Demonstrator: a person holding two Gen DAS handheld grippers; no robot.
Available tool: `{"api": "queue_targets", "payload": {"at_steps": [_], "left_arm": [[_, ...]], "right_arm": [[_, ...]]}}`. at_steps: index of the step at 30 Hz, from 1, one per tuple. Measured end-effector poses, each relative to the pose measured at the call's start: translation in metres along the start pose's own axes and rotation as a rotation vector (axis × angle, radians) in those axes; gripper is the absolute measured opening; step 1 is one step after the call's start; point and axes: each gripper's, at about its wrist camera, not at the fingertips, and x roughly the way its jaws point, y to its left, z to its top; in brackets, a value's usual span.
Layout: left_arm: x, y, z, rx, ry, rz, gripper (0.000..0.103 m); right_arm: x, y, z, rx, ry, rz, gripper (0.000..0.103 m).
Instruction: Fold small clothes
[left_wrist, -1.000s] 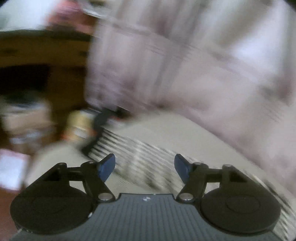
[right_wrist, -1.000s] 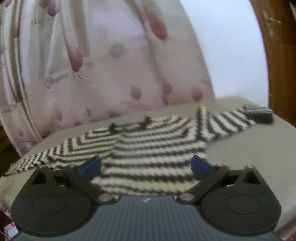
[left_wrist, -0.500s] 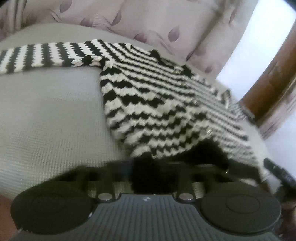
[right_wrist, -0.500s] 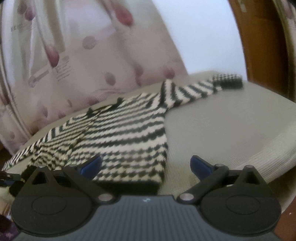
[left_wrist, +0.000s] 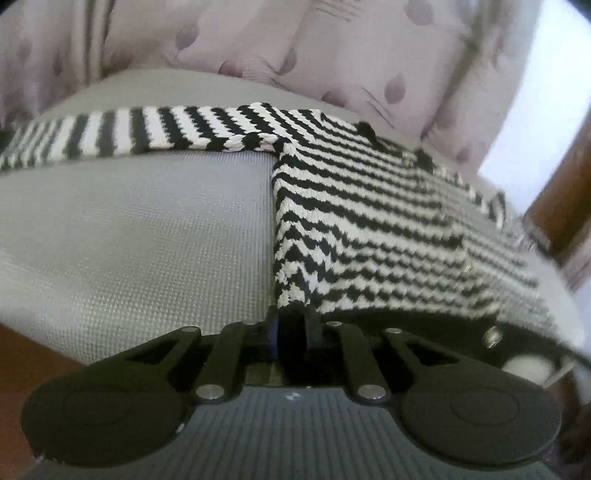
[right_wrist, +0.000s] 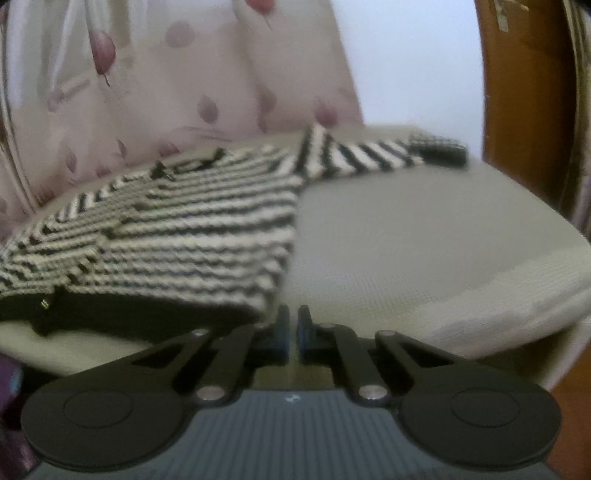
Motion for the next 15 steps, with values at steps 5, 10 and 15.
{"api": "queue_targets", "payload": {"at_steps": [5,10,15], "left_arm": [[-0.020,-0.008,0.010,0.046,-0.121,0.015,0.053],[-0.021,-0.034,0.037,0.066,-0.258,-0.022,0.089],[0.029,-0.067,0.071,0.056,-0.278,-0.069,0.098]], "right_arm": [[-0.023,-0.023,0.019,0.087,-0.147,0.056,0.005],[-0.006,-0.025,0.058,-0.082,-0.181,-0.015,0.007],[0.045,-0.047,0.104,-0.154,-0.181,-0.052,0.011]]}}
